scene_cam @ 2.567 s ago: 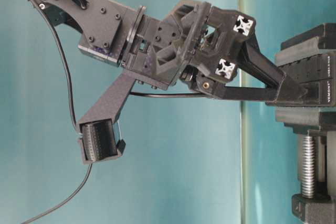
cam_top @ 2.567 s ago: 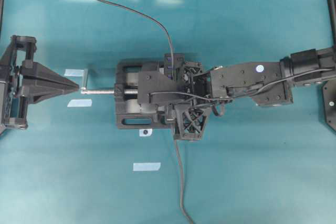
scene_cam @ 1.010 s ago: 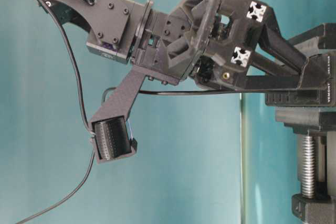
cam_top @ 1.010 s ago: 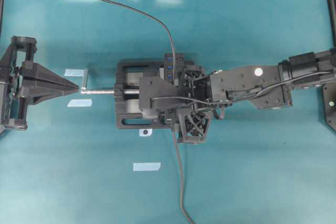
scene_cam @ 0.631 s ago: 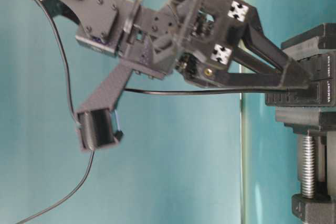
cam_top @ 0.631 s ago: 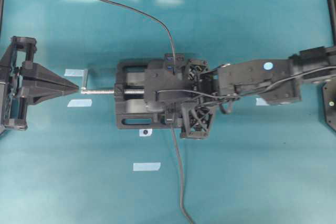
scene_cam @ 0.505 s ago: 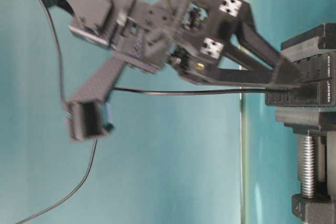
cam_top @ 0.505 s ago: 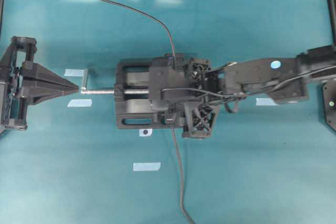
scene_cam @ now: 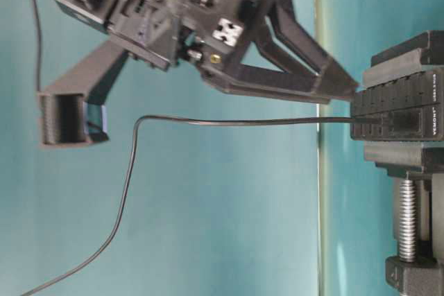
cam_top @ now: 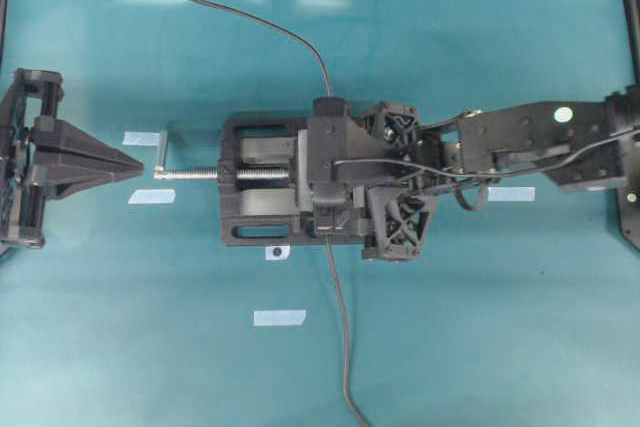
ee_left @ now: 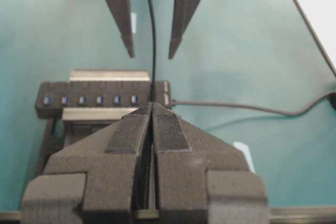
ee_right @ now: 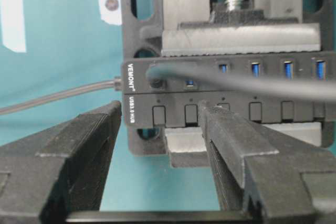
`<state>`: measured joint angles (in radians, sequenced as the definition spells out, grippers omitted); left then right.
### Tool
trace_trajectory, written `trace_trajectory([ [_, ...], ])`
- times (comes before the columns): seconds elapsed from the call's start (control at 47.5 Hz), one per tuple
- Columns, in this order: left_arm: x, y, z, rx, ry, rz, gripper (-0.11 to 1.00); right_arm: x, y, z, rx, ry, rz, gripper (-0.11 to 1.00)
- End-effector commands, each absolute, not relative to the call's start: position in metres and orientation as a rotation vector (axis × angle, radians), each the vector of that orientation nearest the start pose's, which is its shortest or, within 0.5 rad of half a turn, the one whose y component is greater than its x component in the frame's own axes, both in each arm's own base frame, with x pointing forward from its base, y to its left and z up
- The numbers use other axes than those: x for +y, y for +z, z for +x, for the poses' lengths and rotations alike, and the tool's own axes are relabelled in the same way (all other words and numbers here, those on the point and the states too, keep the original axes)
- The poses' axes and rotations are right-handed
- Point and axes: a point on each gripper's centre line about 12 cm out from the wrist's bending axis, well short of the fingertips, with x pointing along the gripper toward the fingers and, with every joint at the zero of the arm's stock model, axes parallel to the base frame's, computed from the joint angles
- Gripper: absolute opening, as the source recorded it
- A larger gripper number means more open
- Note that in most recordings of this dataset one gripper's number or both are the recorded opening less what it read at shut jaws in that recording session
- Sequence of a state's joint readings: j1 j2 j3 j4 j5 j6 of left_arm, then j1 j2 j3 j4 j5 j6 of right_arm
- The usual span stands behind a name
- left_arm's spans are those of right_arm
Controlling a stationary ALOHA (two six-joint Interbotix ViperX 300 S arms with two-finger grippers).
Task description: Insert the USB into the front port of the fixed hub.
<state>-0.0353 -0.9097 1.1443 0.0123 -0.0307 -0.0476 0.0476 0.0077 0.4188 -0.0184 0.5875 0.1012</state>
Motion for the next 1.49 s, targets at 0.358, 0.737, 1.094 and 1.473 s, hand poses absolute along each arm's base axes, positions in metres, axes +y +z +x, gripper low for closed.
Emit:
trace_trajectory([
  [0.358,-0.007,0.269,0.207,0.188,-0.029,-0.031,0.00,0.019,0.237,0.386,0.897,-0.003,0.067,0.66],
  [0.737,-0.006,0.270,0.206,0.182,-0.028,-0.031,0.00,0.019,0.238,0.366,0.782,-0.015,0.123,0.66],
  [1.094,-0.006,0.272,0.203,0.169,-0.028,-0.034,0.00,0.019,0.234,0.366,0.724,-0.015,0.146,0.66],
  [1.473,-0.006,0.273,0.201,0.162,-0.028,-0.033,0.00,0.019,0.228,0.364,0.720,-0.015,0.147,0.66],
])
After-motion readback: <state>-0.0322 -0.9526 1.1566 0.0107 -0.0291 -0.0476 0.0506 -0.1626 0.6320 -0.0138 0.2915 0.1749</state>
